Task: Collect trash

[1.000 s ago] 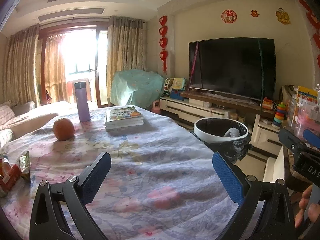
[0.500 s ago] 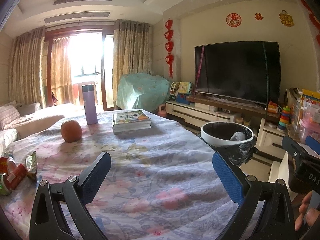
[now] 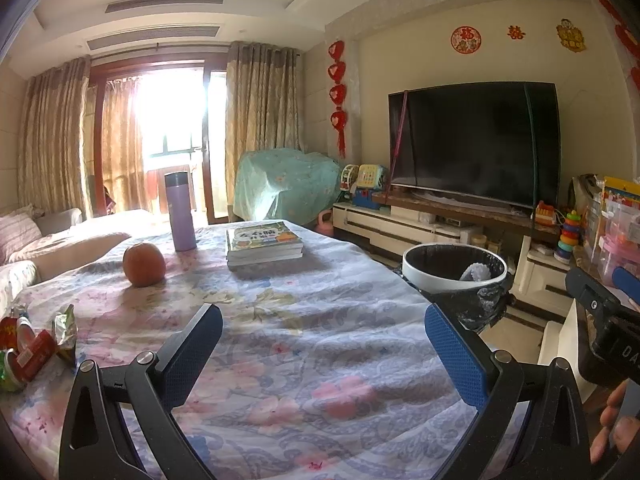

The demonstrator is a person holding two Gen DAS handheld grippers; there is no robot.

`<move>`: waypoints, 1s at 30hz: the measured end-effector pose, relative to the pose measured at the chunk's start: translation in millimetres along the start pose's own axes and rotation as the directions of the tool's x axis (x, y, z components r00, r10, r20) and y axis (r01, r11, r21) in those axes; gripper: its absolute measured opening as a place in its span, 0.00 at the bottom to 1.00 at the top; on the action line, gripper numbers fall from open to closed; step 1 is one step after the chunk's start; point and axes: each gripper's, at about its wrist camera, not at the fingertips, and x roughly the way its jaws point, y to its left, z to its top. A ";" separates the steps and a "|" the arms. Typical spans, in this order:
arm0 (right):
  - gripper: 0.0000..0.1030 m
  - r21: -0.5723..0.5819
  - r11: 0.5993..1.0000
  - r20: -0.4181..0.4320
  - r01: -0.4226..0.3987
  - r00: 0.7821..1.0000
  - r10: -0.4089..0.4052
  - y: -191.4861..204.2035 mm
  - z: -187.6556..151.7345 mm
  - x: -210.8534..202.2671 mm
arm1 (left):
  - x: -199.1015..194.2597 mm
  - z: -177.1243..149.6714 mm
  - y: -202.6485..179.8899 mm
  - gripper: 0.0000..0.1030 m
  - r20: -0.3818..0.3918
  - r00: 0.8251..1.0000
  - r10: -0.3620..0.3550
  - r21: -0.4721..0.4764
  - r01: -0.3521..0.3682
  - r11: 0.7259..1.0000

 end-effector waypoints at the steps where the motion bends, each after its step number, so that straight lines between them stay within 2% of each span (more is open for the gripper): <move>1: 1.00 0.000 1.000 0.001 0.000 1.000 0.000 0.1 0.2 -0.1 | 0.1 -0.2 0.0 0.99 0.000 1.000 0.002 -0.001 -0.002 1.000; 30: 1.00 0.001 1.000 -0.005 -0.028 1.000 0.028 6.2 3.7 -1.2 | 0.8 -0.7 1.2 0.99 -0.001 1.000 -0.002 0.013 0.002 1.000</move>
